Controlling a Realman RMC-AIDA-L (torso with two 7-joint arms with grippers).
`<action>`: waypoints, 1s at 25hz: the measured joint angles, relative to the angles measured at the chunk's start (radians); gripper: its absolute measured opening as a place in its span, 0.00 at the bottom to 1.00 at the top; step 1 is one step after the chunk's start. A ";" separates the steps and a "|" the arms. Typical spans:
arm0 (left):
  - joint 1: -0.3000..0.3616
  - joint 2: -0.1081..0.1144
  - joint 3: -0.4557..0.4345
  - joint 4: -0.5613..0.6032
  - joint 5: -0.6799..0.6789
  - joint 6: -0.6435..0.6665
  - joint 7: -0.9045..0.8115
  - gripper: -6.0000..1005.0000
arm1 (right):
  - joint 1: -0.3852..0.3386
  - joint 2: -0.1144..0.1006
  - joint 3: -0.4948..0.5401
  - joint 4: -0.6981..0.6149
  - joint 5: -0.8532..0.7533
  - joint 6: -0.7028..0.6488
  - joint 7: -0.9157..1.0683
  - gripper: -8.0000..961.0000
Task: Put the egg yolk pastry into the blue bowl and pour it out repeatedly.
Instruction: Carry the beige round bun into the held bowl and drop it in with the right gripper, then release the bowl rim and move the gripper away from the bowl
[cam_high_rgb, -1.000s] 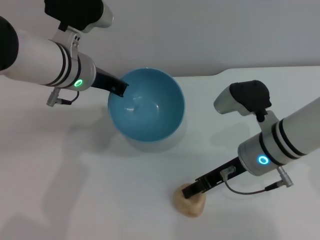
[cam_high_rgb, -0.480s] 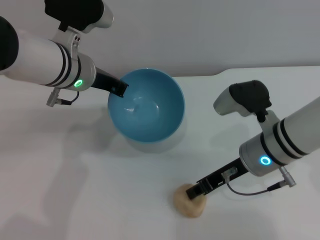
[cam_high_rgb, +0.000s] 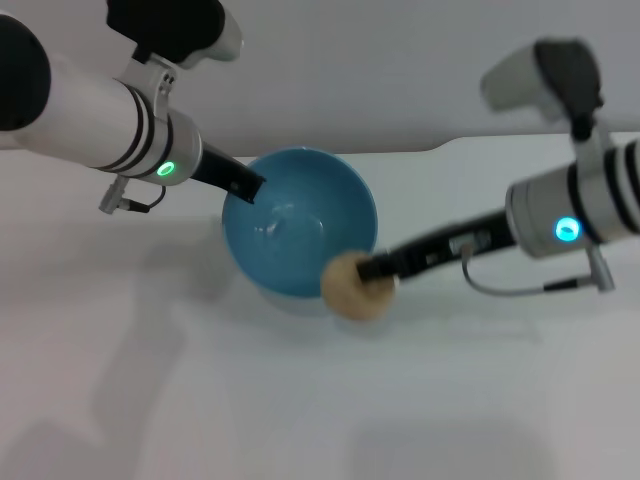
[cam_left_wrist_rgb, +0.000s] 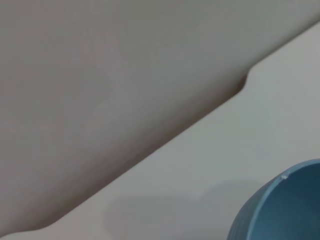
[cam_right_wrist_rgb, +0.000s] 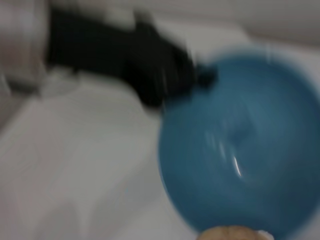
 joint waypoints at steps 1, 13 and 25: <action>-0.001 0.000 0.008 0.000 0.000 -0.001 0.000 0.04 | -0.001 0.000 0.017 -0.015 0.021 -0.001 -0.005 0.14; -0.042 -0.009 0.107 0.001 -0.010 -0.082 -0.007 0.04 | 0.047 -0.001 0.043 0.058 0.104 -0.048 -0.090 0.06; -0.049 -0.008 0.107 0.012 -0.011 -0.079 -0.007 0.04 | -0.020 -0.001 0.199 0.052 0.111 -0.043 -0.167 0.28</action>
